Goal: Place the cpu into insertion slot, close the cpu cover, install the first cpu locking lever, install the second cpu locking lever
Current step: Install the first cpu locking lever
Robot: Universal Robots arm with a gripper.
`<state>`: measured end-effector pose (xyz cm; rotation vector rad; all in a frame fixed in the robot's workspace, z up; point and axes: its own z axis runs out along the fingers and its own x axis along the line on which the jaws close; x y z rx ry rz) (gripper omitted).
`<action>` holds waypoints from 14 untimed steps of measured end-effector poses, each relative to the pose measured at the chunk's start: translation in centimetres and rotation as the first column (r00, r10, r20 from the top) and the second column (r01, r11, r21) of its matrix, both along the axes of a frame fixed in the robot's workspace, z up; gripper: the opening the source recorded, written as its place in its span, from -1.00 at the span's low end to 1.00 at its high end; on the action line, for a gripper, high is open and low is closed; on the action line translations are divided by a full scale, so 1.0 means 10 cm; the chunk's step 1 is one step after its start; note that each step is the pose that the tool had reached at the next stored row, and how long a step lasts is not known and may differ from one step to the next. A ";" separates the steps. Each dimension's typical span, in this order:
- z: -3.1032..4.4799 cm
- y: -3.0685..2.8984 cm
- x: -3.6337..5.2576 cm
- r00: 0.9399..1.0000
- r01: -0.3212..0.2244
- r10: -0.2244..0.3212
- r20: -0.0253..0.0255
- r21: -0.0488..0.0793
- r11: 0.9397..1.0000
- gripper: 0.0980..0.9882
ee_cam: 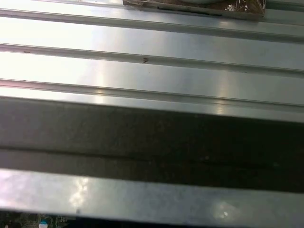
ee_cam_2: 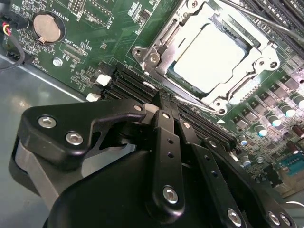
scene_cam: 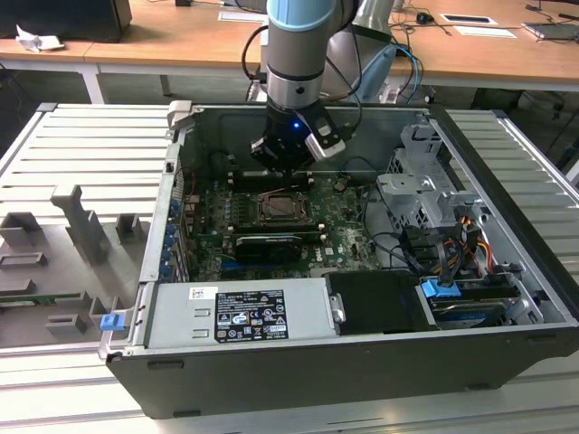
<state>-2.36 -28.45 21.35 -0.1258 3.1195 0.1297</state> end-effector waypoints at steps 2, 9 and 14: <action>-0.009 0.000 0.007 1.000 0.000 0.000 0.000 0.000 1.000 -0.98; -0.026 0.008 0.017 1.000 0.000 0.000 0.000 0.000 1.000 -0.98; -0.032 0.008 0.021 1.000 0.000 0.000 0.000 0.000 1.000 -0.98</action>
